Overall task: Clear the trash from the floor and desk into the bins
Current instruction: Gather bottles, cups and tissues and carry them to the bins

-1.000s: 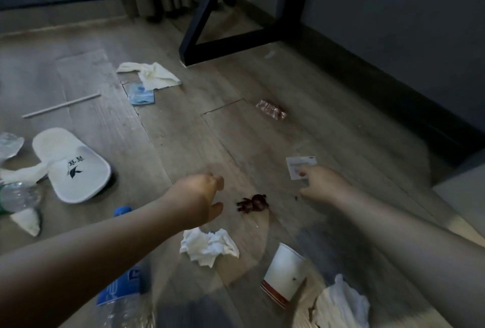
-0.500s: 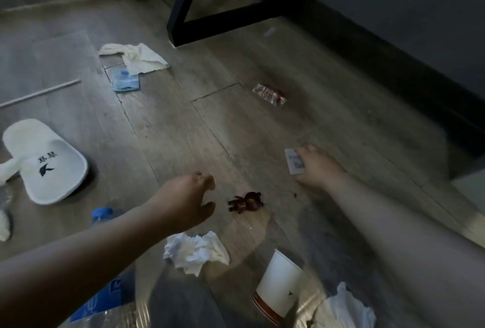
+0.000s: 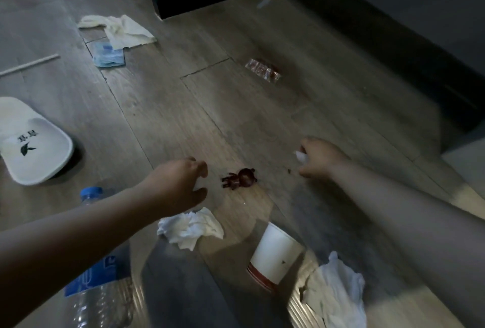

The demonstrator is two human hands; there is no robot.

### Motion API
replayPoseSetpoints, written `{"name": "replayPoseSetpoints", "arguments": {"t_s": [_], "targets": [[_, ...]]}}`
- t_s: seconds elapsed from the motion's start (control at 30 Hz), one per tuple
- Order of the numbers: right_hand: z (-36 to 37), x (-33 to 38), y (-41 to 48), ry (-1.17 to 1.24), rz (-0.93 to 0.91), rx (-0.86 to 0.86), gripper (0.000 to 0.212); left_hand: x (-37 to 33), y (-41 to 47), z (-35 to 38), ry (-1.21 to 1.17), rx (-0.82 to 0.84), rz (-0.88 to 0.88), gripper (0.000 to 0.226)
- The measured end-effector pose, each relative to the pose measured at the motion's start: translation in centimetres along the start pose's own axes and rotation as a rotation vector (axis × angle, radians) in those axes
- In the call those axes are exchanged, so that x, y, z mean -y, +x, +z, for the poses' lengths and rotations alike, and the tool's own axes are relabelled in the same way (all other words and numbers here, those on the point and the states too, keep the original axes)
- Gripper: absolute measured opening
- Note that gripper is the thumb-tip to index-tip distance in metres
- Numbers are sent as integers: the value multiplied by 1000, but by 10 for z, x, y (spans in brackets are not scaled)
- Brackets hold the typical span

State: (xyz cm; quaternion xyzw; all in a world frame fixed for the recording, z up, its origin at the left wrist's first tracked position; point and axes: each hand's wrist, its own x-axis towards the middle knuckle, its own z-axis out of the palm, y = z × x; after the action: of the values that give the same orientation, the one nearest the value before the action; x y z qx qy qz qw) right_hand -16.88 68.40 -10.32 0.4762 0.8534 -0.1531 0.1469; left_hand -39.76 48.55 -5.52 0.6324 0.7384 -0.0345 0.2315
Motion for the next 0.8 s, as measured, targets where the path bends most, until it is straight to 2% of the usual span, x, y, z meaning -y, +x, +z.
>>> {"name": "replayPoseSetpoints", "arguments": {"t_s": [0.3, 0.43, 0.6, 0.67, 0.73, 0.8], "targets": [[14, -17, -91, 269, 60, -52, 4, -13, -32, -2, 54, 3, 95, 38], [24, -22, -131, 335, 67, -35, 3, -18, -37, 0, 74, 12, 92, 37], [41, -24, -166, 582, 118, 223, 24, -30, -38, 4, 99, 26, 96, 37], [47, -25, -176, 539, 146, 182, 53, -34, -40, 5, 117, 26, 102, 37], [52, -27, -184, 387, 148, 150, 83, -37, -42, 5, 116, 29, 106, 37], [59, -26, -191, 321, 197, 202, 100, -38, -43, 4, 117, 22, 111, 37]]}}
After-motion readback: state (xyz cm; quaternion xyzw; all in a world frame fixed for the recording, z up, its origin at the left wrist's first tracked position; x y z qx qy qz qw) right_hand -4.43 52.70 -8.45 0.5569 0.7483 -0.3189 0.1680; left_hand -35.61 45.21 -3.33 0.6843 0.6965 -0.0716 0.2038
